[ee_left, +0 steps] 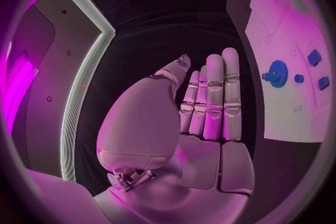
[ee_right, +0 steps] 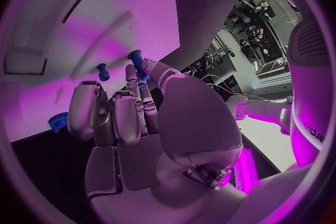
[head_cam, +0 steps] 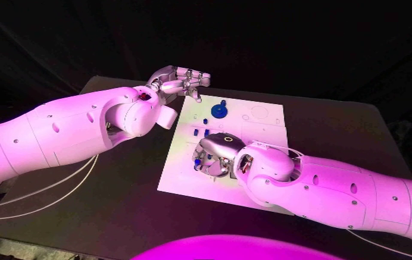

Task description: Assemble the parts on the task board

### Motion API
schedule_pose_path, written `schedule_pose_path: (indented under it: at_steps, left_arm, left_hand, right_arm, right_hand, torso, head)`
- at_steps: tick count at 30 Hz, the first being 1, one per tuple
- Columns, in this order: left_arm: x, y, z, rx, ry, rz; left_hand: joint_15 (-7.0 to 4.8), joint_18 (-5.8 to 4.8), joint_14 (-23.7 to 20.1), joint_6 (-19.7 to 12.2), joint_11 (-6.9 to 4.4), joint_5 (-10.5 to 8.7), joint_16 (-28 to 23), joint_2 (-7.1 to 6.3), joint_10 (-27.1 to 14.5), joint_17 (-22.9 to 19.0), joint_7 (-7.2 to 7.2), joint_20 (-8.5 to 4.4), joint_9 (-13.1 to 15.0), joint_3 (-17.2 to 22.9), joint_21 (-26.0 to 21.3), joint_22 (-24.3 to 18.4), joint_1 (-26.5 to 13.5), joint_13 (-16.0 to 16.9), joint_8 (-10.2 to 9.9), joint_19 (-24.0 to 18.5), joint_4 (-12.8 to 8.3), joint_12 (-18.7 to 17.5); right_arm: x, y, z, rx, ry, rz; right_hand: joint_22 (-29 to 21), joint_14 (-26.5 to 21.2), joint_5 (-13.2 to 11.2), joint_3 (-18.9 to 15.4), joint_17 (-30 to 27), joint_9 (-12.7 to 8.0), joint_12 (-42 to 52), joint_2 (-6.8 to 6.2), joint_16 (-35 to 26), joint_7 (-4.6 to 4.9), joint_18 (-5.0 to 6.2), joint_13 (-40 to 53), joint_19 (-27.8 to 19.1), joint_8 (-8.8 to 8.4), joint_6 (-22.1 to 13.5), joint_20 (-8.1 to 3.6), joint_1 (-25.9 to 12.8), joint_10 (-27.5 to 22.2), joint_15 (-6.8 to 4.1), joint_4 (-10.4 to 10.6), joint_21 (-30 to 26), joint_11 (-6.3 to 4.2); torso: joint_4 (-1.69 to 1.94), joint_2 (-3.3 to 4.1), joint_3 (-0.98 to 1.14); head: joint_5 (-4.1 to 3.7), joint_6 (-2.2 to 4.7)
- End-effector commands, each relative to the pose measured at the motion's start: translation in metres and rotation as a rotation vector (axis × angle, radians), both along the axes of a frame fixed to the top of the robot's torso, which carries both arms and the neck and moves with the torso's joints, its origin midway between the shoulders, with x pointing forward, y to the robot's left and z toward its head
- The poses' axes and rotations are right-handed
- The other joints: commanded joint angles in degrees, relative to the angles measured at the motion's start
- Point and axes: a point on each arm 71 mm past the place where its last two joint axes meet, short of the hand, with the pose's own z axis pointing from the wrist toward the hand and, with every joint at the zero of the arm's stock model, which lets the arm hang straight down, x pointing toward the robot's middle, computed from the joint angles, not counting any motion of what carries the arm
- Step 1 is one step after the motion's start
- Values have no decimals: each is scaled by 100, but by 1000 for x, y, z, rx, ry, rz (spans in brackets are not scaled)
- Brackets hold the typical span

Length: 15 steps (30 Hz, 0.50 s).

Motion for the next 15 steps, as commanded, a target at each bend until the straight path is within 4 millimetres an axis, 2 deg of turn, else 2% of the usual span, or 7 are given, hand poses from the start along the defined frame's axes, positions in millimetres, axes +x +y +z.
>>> schedule_pose_path:
  at_steps: [1, 5, 7, 9, 11, 13, 15]
  left_arm:
    - [-1, -2, 1, -5, -3, -16]
    - [-1, -2, 1, -4, -3, -14]
    - [-1, -2, 1, -4, -2, -15]
    - [-1, -2, 1, -4, -2, -15]
    - [-1, -2, 1, -3, -2, -14]
    - [-1, -1, 1, -3, -2, -12]
    - [0, -1, 1, -2, -2, -9]
  left_hand:
    - [3, 75, -50, -24, 13, 2, 0, 27, -40, -8, -1, 10, -6, -37, 39, 6, 8, 0, 31, 43, 9, 4]
    - [3, 75, -51, -27, 14, 2, 3, 30, -45, -10, 0, 10, -7, -42, 42, 9, 6, 0, 36, 47, 12, 12]
    - [3, 74, -51, -29, 14, 1, 3, 29, -48, -11, 0, 10, -7, -44, 43, 9, 5, 0, 36, 48, 13, 13]
    - [3, 74, -51, -29, 14, 1, 3, 29, -48, -11, 0, 10, -7, -44, 43, 9, 5, 0, 36, 48, 13, 13]
    - [3, 74, -51, -29, 14, 1, 3, 29, -48, -11, 0, 10, -7, -44, 43, 9, 5, 0, 36, 48, 13, 13]
    - [4, 74, -53, -36, 16, 0, 3, 25, -57, -12, 1, 10, -9, -49, 44, 10, 3, -2, 35, 49, 14, 13]
    - [6, 74, -55, -46, 19, 0, 4, 22, -72, -14, 3, 10, -11, -54, 45, 11, 0, -4, 32, 49, 16, 12]
  right_arm:
    - [-1, 0, -2, -22, -6, 14]
    - [0, -1, -1, -10, -11, 9]
    - [0, -2, 0, 1, -17, 5]
    - [0, -3, 0, 12, -24, 1]
    - [0, -4, 2, 26, -30, -4]
    - [0, -7, 4, 58, -39, -16]
    - [-1, -11, 8, 99, -48, -30]
  right_hand:
    - [668, 211, -14, -7, -26, -32, -54, -106, -45, 2, -24, -14, -35, -54, -73, 32, -33, -88, 56, 42, -71, 39]
    - [635, 196, 31, -52, -72, -71, -99, -189, -72, -39, -3, -49, -75, -95, -198, 55, -107, -228, 70, 62, -166, 47]
    - [595, 174, 31, -99, -140, -123, -125, -240, -118, -113, 18, -75, -122, -100, -373, 72, -140, -370, 89, 63, -276, 70]
    - [537, 140, 23, -172, -251, -161, -129, -283, -196, -103, 46, -92, -188, -94, -486, 88, -173, -502, 105, 66, -427, 91]
    - [490, 114, 2, -258, -341, -189, -106, -310, -261, -133, 67, -98, -237, -88, -561, 102, -196, -603, 116, 69, -548, 107]
    - [416, 78, -72, -401, -473, -222, -54, -316, -360, -170, 99, -103, -311, -79, -634, 120, -208, -755, 130, 75, -734, 127]
    - [391, 78, -286, -522, -495, -254, 10, -300, -378, -233, 109, -98, -323, -86, -716, 125, -233, -822, 135, 104, -792, 128]
  torso:
    - [-6, 3, 4]
    - [-3, 5, 5]
    - [-4, 6, 6]
    - [-6, 3, 4]
    - [-4, 3, 5]
    - [1, 4, 8]
    - [2, 1, 6]
  head:
    - [-16, 8]
    - [-17, 9]
    - [-18, 10]
    - [-19, 14]
    - [-20, 13]
    - [-29, 12]
    - [-47, 12]
